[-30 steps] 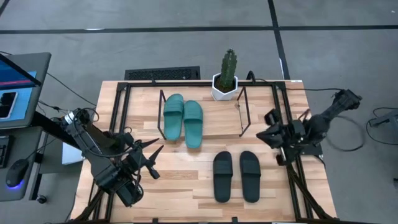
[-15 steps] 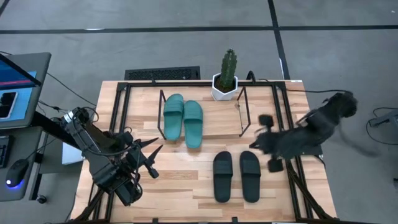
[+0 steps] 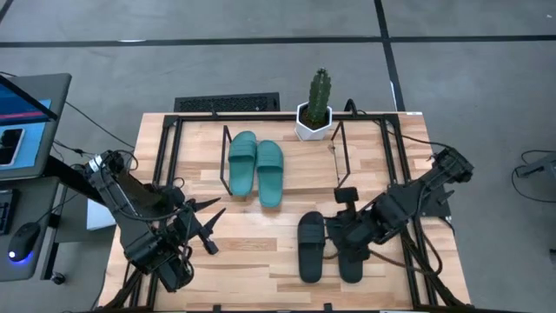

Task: Pick and place slides into the shelf
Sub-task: Put the left black slipper on the shelf

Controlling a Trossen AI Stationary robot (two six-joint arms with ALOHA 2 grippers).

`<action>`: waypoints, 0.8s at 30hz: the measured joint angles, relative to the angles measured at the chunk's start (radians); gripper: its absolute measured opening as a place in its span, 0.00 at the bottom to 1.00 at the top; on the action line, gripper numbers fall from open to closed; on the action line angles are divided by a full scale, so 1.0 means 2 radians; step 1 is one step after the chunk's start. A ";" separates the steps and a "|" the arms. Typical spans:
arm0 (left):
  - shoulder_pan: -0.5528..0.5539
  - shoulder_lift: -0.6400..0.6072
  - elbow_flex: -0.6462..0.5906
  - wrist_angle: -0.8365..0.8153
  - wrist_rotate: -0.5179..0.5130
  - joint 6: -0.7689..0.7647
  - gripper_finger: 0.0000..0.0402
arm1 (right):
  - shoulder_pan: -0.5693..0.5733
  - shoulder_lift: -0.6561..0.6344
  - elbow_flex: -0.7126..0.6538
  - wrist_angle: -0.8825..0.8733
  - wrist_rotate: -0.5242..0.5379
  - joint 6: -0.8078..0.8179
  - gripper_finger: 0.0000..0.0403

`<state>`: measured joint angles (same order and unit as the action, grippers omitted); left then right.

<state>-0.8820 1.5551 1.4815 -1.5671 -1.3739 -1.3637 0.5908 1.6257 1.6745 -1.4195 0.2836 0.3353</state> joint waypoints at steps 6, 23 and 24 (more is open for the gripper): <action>-0.012 0.000 0.001 0.045 -0.012 -0.007 0.31 | 0.014 0.005 0.000 0.032 -0.008 0.031 0.00; -0.011 0.000 0.015 0.085 0.016 0.016 0.31 | 0.062 0.136 0.004 0.057 -0.143 0.180 0.49; -0.011 0.000 0.015 0.085 0.018 0.016 0.31 | 0.060 0.146 0.010 0.064 -0.143 0.187 0.54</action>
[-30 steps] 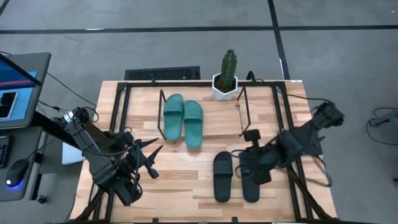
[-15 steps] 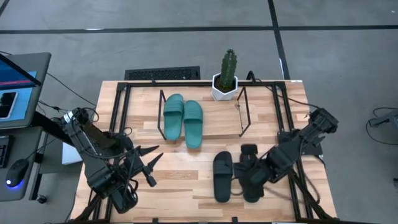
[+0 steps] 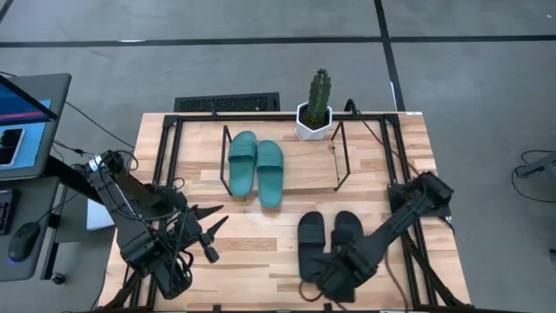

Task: Pick and place slides into the shelf
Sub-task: Put the left black slipper on the shelf

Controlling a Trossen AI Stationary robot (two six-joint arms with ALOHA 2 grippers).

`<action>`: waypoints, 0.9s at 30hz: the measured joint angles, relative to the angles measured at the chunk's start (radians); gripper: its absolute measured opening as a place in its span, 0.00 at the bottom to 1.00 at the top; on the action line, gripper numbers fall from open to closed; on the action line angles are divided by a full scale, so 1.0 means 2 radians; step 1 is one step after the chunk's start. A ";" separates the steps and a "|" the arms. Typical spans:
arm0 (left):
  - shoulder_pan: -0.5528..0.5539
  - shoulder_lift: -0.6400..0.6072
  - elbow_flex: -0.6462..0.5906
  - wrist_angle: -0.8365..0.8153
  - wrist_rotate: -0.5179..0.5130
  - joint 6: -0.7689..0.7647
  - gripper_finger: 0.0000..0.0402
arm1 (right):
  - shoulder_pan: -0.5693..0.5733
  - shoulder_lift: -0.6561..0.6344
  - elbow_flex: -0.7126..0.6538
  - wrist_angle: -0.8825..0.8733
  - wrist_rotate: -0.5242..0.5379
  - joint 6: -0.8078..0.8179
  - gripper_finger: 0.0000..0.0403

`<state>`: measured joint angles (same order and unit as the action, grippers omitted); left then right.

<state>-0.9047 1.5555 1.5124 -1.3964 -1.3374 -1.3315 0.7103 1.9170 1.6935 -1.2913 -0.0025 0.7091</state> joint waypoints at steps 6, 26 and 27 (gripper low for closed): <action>0.000 0.000 0.000 0.000 0.023 0.003 0.31 | -0.015 0.056 0.047 0.072 0.000 0.027 0.70; -0.002 0.000 0.000 0.000 0.077 0.031 0.31 | -0.030 0.177 0.114 0.110 -0.006 0.015 0.71; -0.002 0.000 0.000 0.000 0.078 0.033 0.31 | -0.030 0.182 0.112 0.098 -0.002 0.011 0.71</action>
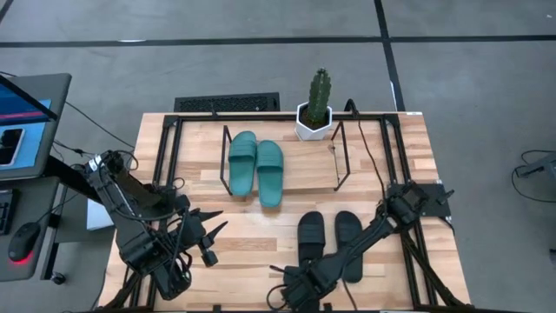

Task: Pick and place slides into the shelf
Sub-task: Put the left black slipper on the shelf

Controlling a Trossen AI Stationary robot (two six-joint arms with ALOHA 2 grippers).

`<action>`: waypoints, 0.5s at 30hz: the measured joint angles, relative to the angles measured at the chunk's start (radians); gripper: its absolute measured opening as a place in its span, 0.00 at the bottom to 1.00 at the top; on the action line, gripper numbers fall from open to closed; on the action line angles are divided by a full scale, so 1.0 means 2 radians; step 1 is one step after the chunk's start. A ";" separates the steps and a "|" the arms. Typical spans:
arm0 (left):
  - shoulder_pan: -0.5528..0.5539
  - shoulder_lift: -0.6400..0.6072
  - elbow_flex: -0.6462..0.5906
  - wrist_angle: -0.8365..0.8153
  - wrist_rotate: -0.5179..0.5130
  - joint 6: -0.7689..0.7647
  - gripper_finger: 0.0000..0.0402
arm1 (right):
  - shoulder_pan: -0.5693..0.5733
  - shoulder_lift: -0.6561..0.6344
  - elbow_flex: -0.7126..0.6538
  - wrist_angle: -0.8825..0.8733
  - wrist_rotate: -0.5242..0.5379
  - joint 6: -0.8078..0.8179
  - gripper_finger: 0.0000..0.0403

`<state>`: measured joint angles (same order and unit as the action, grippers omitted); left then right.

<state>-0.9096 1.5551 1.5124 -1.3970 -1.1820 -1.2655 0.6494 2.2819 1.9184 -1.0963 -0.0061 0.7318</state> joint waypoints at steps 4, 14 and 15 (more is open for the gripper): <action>-0.001 0.000 0.000 0.000 0.000 0.001 0.31 | -0.005 0.017 -0.004 0.003 -0.002 -0.009 0.71; -0.004 0.000 0.000 0.000 0.008 0.007 0.31 | -0.007 0.052 -0.007 0.007 -0.010 -0.009 0.71; -0.004 0.000 0.000 0.000 0.009 0.007 0.31 | -0.008 0.056 -0.007 0.009 -0.008 -0.005 0.70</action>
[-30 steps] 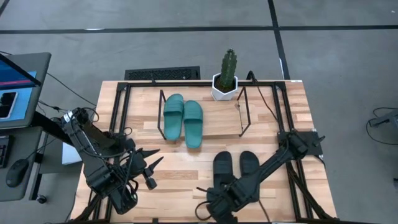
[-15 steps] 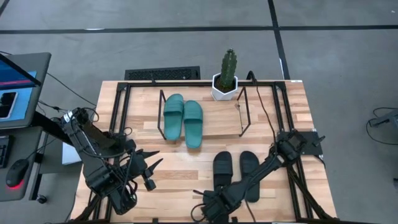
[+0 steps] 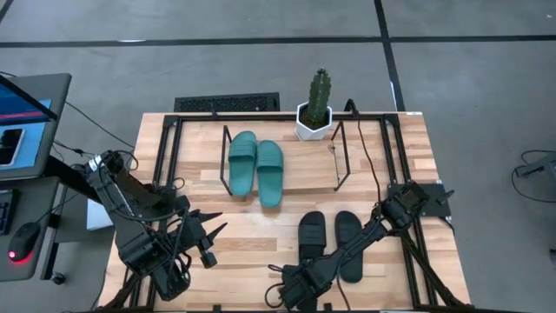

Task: Pick and place slides into the shelf
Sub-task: Put the left black slipper on the shelf

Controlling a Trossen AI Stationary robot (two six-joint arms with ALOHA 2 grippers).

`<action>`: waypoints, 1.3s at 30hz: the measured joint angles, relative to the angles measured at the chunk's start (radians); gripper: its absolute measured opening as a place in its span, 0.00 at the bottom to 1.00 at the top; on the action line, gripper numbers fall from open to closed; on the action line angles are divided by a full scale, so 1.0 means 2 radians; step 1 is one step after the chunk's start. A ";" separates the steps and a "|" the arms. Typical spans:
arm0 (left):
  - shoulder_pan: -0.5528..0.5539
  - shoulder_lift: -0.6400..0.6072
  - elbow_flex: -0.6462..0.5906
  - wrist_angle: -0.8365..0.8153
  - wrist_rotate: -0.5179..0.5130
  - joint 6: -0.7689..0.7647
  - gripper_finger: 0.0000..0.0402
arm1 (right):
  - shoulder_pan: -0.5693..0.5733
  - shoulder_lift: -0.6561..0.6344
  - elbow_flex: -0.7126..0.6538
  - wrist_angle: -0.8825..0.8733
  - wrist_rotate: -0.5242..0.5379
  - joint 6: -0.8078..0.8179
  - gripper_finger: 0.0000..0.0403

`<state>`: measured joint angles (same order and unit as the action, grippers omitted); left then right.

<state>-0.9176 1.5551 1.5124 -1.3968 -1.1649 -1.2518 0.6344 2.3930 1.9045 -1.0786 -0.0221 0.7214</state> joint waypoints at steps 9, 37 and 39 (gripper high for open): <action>0.000 0.000 0.000 0.000 0.000 0.000 0.31 | -0.015 0.002 -0.001 0.001 0.000 0.069 0.27; 0.000 0.000 0.000 0.000 0.017 0.000 0.31 | -0.014 0.006 0.215 -0.246 0.029 0.100 0.00; 0.000 0.000 0.000 0.001 0.020 0.000 0.31 | -0.014 0.006 0.222 -0.246 0.036 0.099 0.00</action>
<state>-0.9176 1.5551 1.5116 -1.3939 -1.1254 -1.2527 0.6062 2.4042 2.3479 -1.5710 0.0497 0.9195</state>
